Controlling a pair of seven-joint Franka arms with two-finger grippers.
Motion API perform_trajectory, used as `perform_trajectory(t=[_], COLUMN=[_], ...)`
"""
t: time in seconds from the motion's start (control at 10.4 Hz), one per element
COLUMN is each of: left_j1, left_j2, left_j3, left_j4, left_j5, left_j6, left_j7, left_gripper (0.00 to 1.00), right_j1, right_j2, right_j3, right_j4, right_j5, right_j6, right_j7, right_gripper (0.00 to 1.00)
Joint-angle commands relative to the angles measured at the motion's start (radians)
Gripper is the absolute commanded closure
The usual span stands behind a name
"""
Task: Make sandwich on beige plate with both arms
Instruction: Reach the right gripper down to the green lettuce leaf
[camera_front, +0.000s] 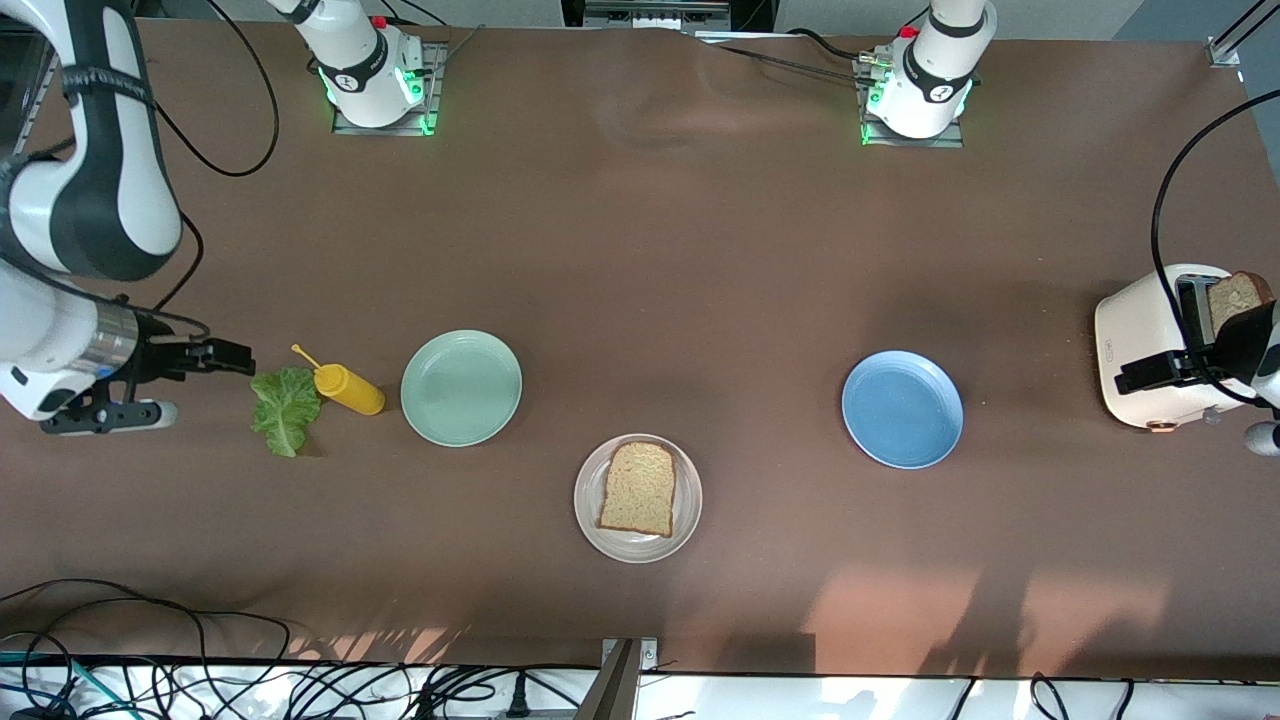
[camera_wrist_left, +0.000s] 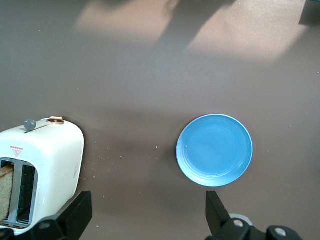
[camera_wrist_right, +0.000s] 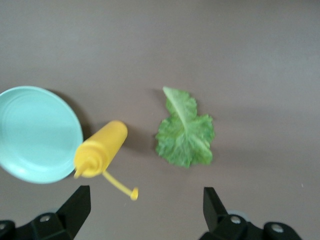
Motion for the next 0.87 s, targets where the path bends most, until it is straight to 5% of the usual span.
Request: perform_trajectory(t=[0.0, 0.39, 0.77], left_j1=[-0.002, -0.002, -0.002], left_j2=[-0.018, -0.018, -0.02], left_j3=[-0.01, -0.014, -0.015], left_j4=[-0.022, -0.022, -0.022], left_j5=[0.011, 0.011, 0.011], left_j6=[-0.001, -0.003, -0.003], left_j7=[0.017, 0.018, 0.017], left_gripper=[0.0, 0.0, 0.0], right_j1=[-0.007, -0.035, -0.064], right_j2=[0.116, 0.225, 0.267], right_j3=[0.002, 0.002, 0.004], right_j4=[0.089, 0.099, 0.092], right_j5=[-0.014, -0.008, -0.002], right_j6=[0.044, 0.202, 0.21], right_j7=[-0.027, -0.149, -0.155], right_gripper=[0.0, 0.0, 0.0])
